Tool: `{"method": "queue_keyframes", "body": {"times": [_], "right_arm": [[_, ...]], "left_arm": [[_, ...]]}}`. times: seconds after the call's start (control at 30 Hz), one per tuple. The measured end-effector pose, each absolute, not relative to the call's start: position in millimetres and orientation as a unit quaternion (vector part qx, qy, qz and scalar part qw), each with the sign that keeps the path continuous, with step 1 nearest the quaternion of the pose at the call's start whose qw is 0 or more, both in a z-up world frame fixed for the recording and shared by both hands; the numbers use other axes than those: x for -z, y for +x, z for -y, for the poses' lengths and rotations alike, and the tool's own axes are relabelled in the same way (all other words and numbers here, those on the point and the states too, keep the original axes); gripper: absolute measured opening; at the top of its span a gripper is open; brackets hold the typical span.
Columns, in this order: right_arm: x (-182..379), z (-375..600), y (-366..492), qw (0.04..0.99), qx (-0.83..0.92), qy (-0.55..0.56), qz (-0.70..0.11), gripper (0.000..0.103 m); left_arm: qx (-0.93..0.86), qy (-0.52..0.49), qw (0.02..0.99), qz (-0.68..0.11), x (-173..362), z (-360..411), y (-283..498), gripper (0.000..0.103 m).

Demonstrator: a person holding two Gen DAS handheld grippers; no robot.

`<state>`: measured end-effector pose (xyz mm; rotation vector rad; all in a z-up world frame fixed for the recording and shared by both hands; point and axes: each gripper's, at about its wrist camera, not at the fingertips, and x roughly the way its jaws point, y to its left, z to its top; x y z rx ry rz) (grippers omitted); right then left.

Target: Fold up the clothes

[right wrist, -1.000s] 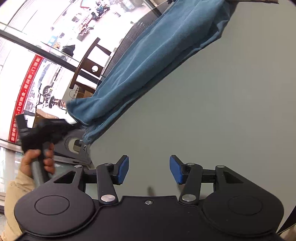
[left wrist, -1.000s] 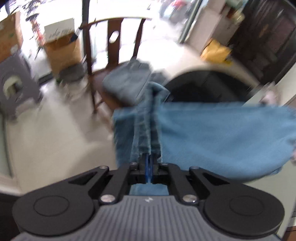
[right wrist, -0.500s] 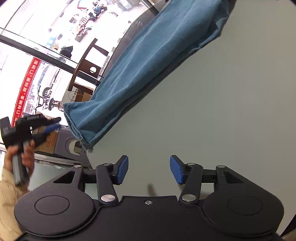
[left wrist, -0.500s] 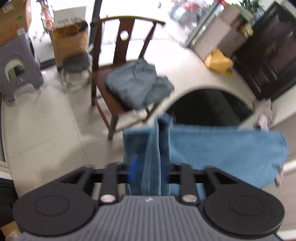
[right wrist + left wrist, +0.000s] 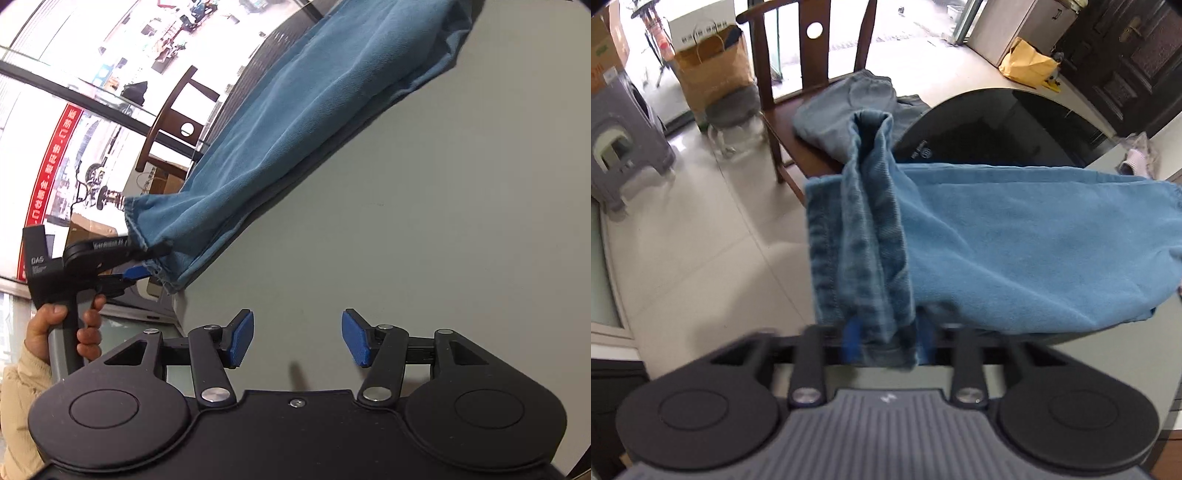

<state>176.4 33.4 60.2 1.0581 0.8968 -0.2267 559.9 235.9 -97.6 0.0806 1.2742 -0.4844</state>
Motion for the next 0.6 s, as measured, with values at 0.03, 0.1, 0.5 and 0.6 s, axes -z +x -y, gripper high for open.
{"method": "queue_keyframes", "body": {"times": [0.03,0.1,0.5,0.6], "right_arm": [[-59.6,-33.0,175.7,0.762,0.105,0.488,-0.412,0.056],[-59.0,-33.0,175.8,0.762,0.103,0.488,-0.413,0.056],[-61.3,-31.9,182.7,0.764,0.098,0.484,-0.415,0.056],[-61.0,-32.9,188.7,0.764,0.093,0.482,-0.419,0.056]], "left_arm": [[0.231,0.013,0.772,-0.592,94.3,-240.2,563.7,0.016],[0.269,-0.082,0.757,-0.590,79.1,-253.6,574.4,0.015],[0.159,-0.093,0.768,-0.614,76.3,-312.6,609.2,0.014],[0.102,-0.022,0.794,-0.599,87.8,-316.9,603.5,0.017]]}}
